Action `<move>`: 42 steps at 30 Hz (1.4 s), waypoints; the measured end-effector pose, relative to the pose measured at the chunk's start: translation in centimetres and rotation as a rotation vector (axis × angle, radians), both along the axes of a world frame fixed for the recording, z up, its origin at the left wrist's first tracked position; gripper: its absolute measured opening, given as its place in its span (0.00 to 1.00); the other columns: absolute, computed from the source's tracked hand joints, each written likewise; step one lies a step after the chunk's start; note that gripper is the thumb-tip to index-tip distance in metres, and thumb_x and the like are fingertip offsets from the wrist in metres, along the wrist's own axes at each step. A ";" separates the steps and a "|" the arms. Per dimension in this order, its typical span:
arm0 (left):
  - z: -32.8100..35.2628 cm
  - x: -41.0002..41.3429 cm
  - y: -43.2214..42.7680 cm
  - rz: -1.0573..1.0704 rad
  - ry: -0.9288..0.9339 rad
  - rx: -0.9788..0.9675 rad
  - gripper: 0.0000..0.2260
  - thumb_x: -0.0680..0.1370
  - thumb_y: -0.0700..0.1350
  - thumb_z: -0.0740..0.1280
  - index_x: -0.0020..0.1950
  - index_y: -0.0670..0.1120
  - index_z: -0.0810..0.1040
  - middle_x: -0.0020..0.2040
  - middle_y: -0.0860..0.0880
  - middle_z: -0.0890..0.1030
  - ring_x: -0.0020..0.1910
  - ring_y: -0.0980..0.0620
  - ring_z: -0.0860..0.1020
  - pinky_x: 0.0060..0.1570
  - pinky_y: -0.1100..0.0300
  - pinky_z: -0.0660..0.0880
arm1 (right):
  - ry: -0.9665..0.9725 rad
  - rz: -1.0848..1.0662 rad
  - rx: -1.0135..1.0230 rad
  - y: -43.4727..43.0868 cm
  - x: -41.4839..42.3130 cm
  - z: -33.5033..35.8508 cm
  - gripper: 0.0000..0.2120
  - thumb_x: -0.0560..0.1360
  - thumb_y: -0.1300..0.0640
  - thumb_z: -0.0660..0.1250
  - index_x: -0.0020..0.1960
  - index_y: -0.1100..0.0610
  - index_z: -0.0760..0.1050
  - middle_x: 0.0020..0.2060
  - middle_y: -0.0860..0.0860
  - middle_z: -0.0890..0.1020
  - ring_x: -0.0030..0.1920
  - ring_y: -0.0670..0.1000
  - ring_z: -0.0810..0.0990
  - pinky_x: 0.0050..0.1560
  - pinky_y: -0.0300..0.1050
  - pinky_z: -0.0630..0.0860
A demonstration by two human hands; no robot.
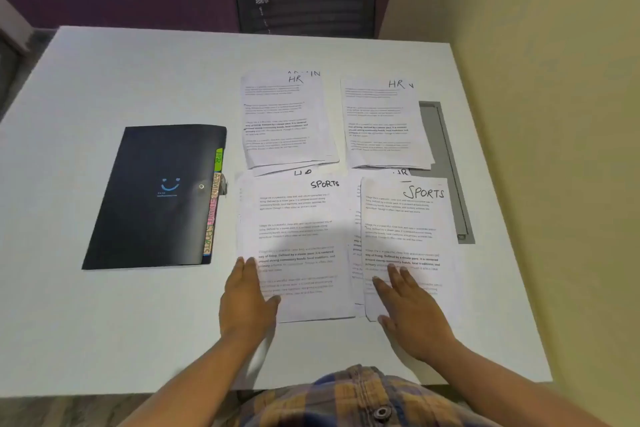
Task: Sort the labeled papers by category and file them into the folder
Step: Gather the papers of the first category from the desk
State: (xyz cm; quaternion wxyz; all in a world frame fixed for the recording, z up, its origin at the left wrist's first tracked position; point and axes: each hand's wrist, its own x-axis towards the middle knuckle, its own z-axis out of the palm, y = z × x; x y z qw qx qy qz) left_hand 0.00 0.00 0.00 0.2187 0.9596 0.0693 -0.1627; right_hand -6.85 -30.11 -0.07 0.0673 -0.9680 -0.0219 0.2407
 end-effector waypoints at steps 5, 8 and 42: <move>1.2 1.1 0.1 0.154 0.054 -0.060 0.23 0.65 0.43 0.78 0.53 0.50 0.69 0.51 0.47 0.73 0.45 0.45 0.78 0.41 0.51 0.81 | -0.012 -0.017 0.021 0.0 -0.3 -0.3 0.34 0.78 0.42 0.63 0.80 0.46 0.54 0.81 0.53 0.51 0.80 0.58 0.50 0.76 0.53 0.56; 1.1 1.6 0.1 0.236 0.130 -0.087 0.21 0.67 0.39 0.76 0.53 0.47 0.69 0.52 0.45 0.71 0.46 0.41 0.78 0.42 0.53 0.74 | -0.012 -0.022 0.036 -0.2 -0.2 -0.1 0.33 0.79 0.43 0.63 0.80 0.45 0.54 0.81 0.52 0.51 0.81 0.57 0.49 0.76 0.53 0.57; 6.6 0.9 -0.1 0.464 0.026 -0.710 0.07 0.80 0.41 0.67 0.46 0.49 0.83 0.40 0.45 0.85 0.28 0.51 0.79 0.29 0.61 0.76 | -0.056 -1.059 0.215 -7.0 1.1 1.7 0.03 0.75 0.59 0.69 0.44 0.56 0.76 0.43 0.52 0.82 0.40 0.53 0.78 0.39 0.46 0.73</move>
